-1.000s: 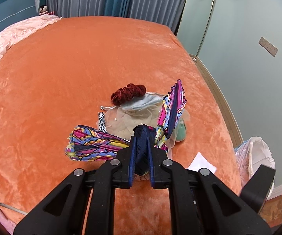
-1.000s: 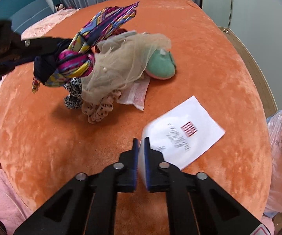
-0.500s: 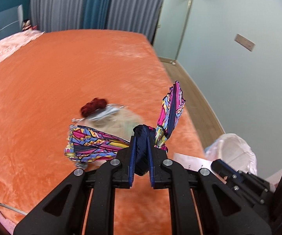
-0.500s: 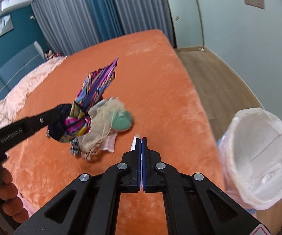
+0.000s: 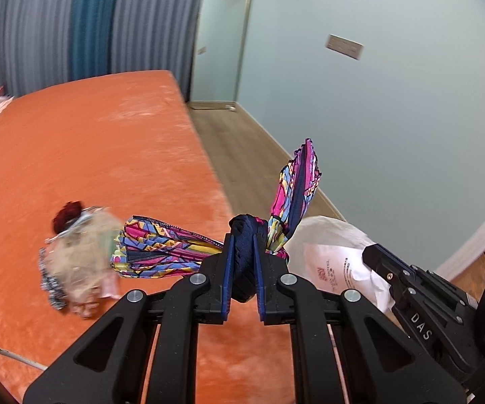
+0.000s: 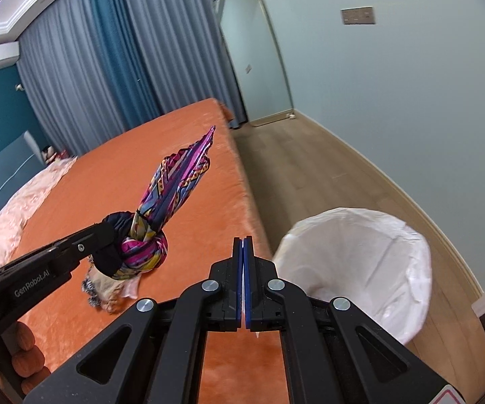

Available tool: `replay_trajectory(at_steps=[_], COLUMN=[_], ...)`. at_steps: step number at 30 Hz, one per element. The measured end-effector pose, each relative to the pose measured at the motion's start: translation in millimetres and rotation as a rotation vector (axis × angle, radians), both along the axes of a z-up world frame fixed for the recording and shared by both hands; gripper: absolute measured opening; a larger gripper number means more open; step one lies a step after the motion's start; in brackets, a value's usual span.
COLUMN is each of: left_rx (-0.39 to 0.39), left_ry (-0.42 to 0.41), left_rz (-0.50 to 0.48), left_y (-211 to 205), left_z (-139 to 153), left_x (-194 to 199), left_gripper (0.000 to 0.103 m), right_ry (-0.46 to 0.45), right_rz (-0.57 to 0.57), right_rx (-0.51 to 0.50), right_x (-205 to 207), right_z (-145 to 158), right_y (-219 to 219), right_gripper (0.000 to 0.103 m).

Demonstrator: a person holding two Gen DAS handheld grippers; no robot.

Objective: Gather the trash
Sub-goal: 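Move both tools over the wastebasket and open them to drop scarf and packet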

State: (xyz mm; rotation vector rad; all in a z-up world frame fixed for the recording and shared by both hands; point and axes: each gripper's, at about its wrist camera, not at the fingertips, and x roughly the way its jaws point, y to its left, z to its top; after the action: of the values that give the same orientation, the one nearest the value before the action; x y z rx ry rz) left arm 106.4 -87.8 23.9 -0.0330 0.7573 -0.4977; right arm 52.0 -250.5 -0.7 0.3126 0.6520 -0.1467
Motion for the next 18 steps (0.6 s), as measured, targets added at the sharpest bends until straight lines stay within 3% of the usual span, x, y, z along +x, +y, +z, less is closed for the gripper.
replay_trajectory(at_steps=[8,18], left_rx=[0.026,0.053], left_ry=[-0.015,-0.007], left_rz=[-0.106,-0.209], left_y=[-60.2,-107.0], left_z=[0.6,-10.8], left_x=[-12.3,-16.0], left_gripper=[0.011,0.011], right_ry=[-0.004,0.001], right_rz=[-0.112,-0.169], right_rx=[0.026,0.051], right_x=[-25.3,-38.1], right_z=[-5.6,-14.6], right_y=[-48.6,-74.8], right_gripper=[0.001,0.001])
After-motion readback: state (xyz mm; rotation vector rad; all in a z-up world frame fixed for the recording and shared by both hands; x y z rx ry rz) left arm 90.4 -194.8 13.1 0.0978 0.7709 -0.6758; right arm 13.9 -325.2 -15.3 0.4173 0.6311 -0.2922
